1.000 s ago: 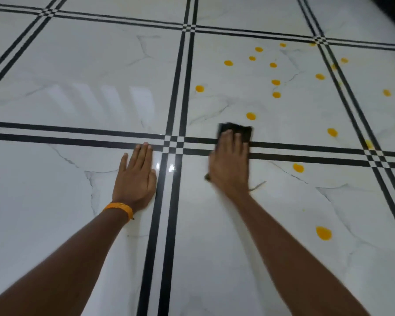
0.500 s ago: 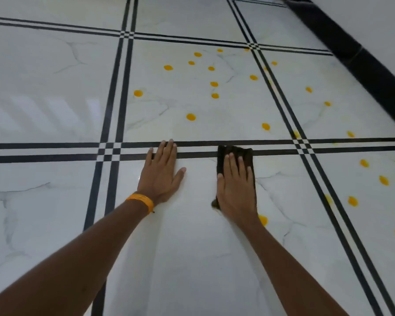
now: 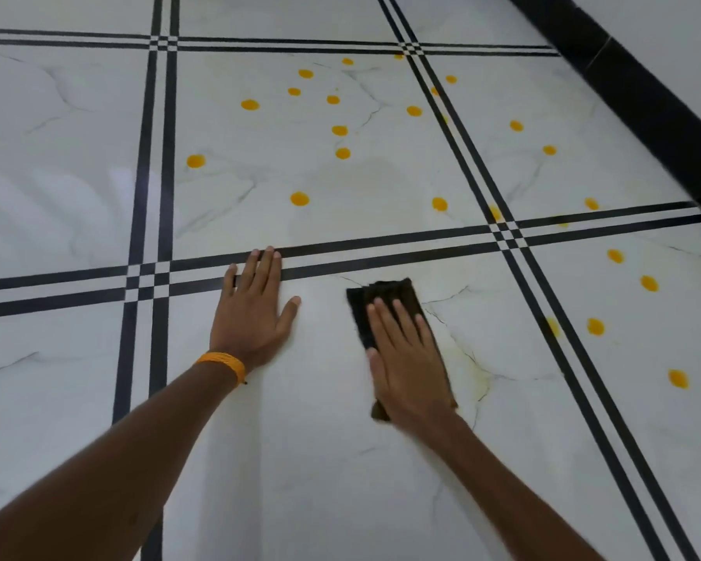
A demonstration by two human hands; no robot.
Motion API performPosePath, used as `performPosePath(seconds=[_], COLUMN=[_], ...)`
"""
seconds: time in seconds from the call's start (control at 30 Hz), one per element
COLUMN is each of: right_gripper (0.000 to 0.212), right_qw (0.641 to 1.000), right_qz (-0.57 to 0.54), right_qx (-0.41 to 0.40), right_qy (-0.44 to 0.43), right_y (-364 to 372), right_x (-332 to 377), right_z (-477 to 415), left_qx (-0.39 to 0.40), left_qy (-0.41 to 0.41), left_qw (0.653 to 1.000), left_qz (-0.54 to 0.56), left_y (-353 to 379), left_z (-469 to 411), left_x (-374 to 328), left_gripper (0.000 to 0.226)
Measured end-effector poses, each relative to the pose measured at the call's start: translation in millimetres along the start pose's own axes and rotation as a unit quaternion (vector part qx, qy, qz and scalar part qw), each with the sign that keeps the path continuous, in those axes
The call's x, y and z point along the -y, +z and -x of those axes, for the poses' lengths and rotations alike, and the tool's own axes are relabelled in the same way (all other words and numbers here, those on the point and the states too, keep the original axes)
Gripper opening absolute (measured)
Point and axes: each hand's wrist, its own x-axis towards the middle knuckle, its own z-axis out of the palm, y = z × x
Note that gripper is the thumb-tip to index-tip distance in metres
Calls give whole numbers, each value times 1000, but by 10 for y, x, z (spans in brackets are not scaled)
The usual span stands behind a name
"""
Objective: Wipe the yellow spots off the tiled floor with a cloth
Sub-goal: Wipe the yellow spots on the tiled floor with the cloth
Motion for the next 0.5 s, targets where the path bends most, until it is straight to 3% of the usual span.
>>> performPosePath(seconds=[0.1,0.17,0.23,0.3,0.37,0.43,0.5], right_gripper=[65,68,68,63,61,60,64], right_qw=[992,980,986,999,1000,1000,990], right_qz=[23,16,17,10,-3,2,10], right_qx=[-25,-43,-40,3,24,0,-14], right_qy=[119,196,158,38,-19,22,141], right_y=[-63,-101,-35,33,30,-27,-106], right_x=[-465,-386,20,300,135,-380,-834], right_z=[-383,-815,-856,-367,277,476,253], left_qx=[-1,0,0,2,1,-6,-8], left_qy=[1,1,4,2,2,2,4], left_qw=[1000,1000,1000,1000,1000,1000,1000], left_qz=[-7,-7,-9,-6,-3,0,-2], left_y=[14,11,7,4,8,8,19], left_z=[-11,-8,-14,-16,-5,-9,-12], left_x=[1,4,8,26,28,21,30], left_gripper=[75,74,75,75,75,76,76])
